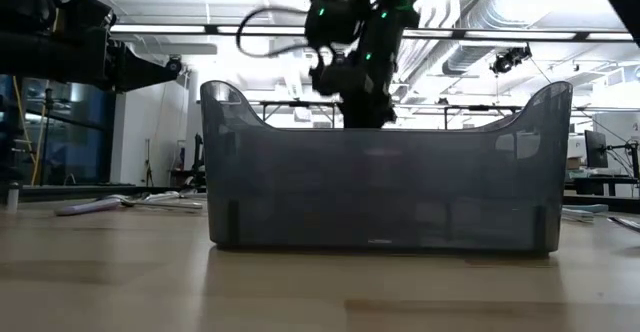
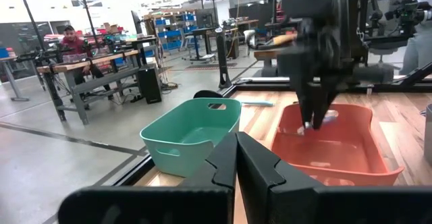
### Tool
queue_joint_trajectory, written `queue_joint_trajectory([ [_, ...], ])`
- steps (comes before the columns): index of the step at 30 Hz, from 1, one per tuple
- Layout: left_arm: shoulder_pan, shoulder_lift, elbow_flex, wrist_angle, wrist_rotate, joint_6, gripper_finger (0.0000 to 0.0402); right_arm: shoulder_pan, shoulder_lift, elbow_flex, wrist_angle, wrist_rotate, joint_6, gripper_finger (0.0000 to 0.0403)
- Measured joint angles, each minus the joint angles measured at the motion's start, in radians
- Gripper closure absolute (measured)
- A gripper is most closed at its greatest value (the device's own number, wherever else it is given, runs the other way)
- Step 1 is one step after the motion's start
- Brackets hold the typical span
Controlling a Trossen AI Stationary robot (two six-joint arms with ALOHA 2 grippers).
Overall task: Sort silverware by color (type)
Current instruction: Put the top right violet spoon into the orange bin, then put the middle left white patterned spoon into the black bin
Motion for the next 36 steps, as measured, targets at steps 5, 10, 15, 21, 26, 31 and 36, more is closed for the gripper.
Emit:
queue_joint_trajectory([
  [5, 0.0, 0.0, 0.0, 0.0, 0.0, 0.0, 0.0401, 0.002, 0.069, 0.005, 0.011, -0.017, -0.016, 0.0391],
  [10, 0.0, 0.0, 0.0, 0.0, 0.0, 0.0, 0.0401, 0.002, 0.11, 0.004, 0.035, -0.016, -0.025, 0.0391],
  [15, 0.0, 0.0, 0.0, 0.0, 0.0, 0.0, 0.0401, 0.007, 0.128, 0.004, 0.077, -0.011, -0.042, 0.0383],
  [21, 0.0, 0.0, 0.0, 0.0, 0.0, 0.0, 0.0401, 0.053, 0.117, 0.004, 0.101, -0.008, -0.191, 0.0333],
  [26, 0.0, 0.0, 0.0, 0.0, 0.0, 0.0, 0.0401, 0.098, 0.087, 0.003, 0.103, 0.083, -0.31, 0.0365],
  [31, 0.0, 0.0, 0.0, 0.0, 0.0, 0.0, 0.0401, 0.112, 0.037, 0.003, 0.157, 0.148, -0.345, 0.0394],
  [36, 0.0, 0.0, 0.0, 0.0, 0.0, 0.0, 0.0401, 0.136, -0.007, -0.069, 0.354, 0.155, -0.382, 0.04],
])
